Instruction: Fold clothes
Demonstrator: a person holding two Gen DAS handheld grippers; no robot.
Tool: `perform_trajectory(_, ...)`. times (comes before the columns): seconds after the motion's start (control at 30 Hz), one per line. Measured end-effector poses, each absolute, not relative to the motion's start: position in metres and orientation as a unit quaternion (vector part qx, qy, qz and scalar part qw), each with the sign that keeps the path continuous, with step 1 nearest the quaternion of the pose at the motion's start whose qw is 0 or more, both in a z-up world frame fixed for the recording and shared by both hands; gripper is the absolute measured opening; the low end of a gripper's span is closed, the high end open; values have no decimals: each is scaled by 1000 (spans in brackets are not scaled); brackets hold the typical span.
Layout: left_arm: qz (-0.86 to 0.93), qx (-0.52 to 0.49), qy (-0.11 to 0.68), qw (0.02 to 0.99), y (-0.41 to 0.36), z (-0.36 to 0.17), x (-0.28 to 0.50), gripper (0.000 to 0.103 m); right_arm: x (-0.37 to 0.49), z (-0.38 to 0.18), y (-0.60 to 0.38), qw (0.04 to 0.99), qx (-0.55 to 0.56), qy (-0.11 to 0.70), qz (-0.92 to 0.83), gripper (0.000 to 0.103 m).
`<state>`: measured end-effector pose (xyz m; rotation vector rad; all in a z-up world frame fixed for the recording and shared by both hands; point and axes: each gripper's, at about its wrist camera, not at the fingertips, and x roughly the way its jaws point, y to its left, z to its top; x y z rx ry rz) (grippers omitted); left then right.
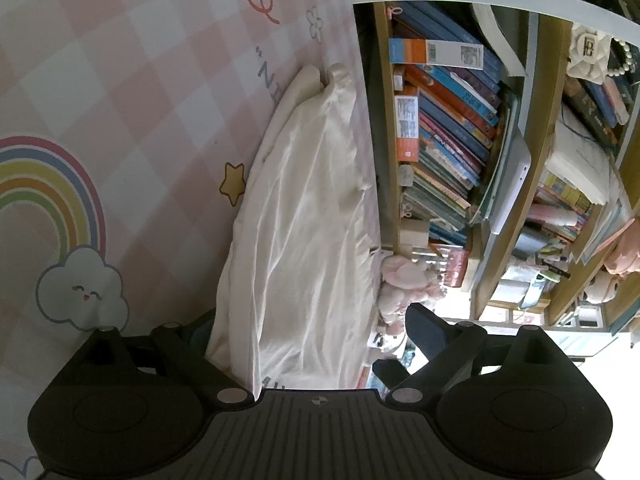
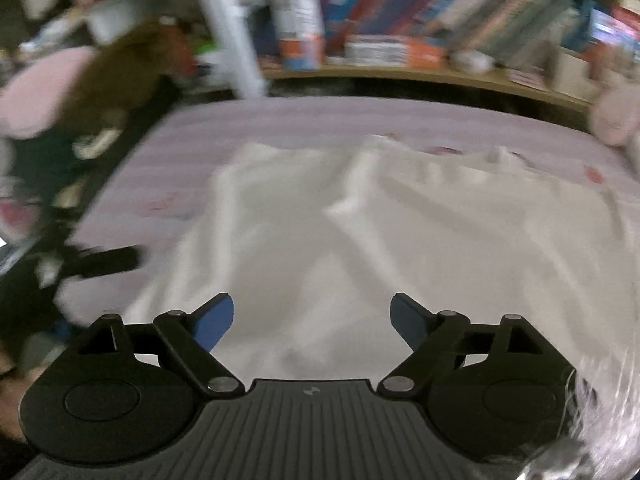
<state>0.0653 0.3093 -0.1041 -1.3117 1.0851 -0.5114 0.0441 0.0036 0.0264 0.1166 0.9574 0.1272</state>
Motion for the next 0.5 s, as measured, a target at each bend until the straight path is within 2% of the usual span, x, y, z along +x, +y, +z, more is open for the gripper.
perform_trajectory(0.5,-230,-567,472,634,309,-104,64,94,65,10,-4,869,54,491,29,90)
